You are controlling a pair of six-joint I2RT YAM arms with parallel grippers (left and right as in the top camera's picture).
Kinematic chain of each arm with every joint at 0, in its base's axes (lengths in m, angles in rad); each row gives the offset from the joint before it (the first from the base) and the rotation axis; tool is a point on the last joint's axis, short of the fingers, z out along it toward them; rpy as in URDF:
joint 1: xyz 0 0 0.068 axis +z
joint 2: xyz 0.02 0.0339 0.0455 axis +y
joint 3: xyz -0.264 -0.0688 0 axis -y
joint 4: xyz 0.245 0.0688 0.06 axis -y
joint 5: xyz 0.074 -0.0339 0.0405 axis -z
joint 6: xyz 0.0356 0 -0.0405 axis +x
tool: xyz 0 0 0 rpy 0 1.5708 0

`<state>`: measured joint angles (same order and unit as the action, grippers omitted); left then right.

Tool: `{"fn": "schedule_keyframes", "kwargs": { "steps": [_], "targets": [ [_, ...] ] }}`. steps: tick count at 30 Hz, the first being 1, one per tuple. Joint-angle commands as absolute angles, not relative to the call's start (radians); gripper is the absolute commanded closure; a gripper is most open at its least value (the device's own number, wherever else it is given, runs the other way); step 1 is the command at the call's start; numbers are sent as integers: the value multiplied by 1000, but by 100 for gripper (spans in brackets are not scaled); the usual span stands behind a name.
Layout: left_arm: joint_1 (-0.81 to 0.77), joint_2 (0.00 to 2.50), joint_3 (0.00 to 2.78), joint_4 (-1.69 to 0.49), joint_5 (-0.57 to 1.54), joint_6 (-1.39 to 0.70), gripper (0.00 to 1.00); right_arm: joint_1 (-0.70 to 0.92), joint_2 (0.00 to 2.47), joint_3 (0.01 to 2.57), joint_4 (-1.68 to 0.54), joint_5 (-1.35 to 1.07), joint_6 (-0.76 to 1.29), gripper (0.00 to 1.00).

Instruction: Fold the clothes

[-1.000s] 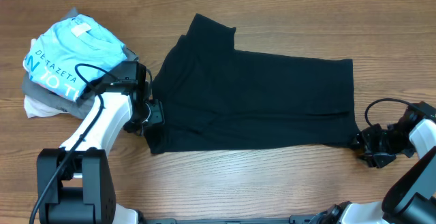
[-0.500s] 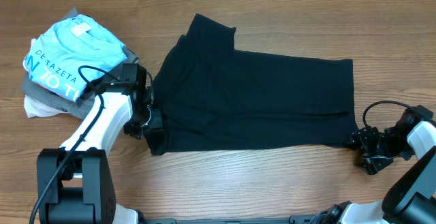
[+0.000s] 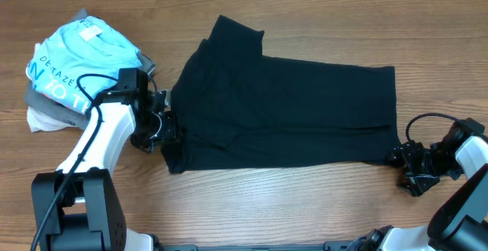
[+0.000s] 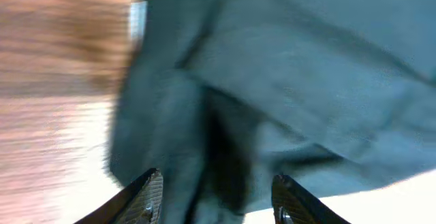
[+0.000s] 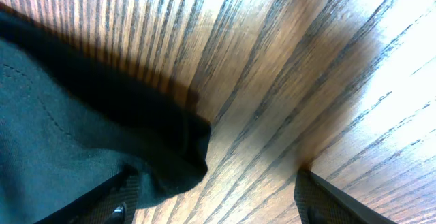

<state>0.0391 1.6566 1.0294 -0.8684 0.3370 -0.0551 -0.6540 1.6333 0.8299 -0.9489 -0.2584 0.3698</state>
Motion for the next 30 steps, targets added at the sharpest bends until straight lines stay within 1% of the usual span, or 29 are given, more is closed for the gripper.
{"fn": "schedule_keyframes", "kwargs": {
  "steps": [1, 4, 6, 9, 10, 13, 14, 15, 18, 21, 24, 25, 26, 29, 30],
  "targets": [
    [38, 1634, 1053, -878, 457, 72, 43, -658, 1612, 825, -936, -265, 371, 23],
    [27, 1634, 1048, -894, 392, 57, 43, -658, 1612, 825, -933, -265, 371, 23],
    [14, 1634, 1040, -891, 384, 52, 46, -658, 1612, 825, -932, -265, 371, 23],
    [-28, 1634, 1021, -889, 333, 31, 57, -658, 1612, 825, -932, -265, 371, 23],
    [-41, 1634, 1015, -888, 317, 23, 59, -658, 1612, 825, -931, -265, 371, 23],
    [-91, 1634, 988, -874, 253, 6, 69, -658, 1612, 825, -924, -270, 371, 23],
    [-104, 1635, 982, -870, 223, -14, 70, -658, 1612, 825, -922, -276, 370, 22],
    [-115, 1635, 978, -867, 187, -36, 75, -657, 1612, 825, -921, -284, 369, 22],
    [-125, 1635, 977, -867, 80, -120, 85, -657, 1612, 825, -922, -308, 347, 22],
    [-115, 1635, 977, -868, 27, -176, 95, -657, 1612, 825, -922, -350, 311, 23],
    [-86, 1635, 977, -866, -2, -218, 96, -657, 1612, 825, -926, -388, 280, 31],
    [-77, 1635, 977, -863, -1, -219, 96, -657, 1612, 825, -927, -387, 279, 34],
    [-68, 1635, 977, -860, -1, -226, 96, -657, 1612, 825, -928, -387, 279, 39],
    [-33, 1635, 977, -856, -9, -234, 96, -657, 1612, 825, -926, -386, 283, 71],
    [-22, 1635, 977, -856, -11, -238, 96, -657, 1612, 825, -929, -384, 283, 77]
  ]
}}
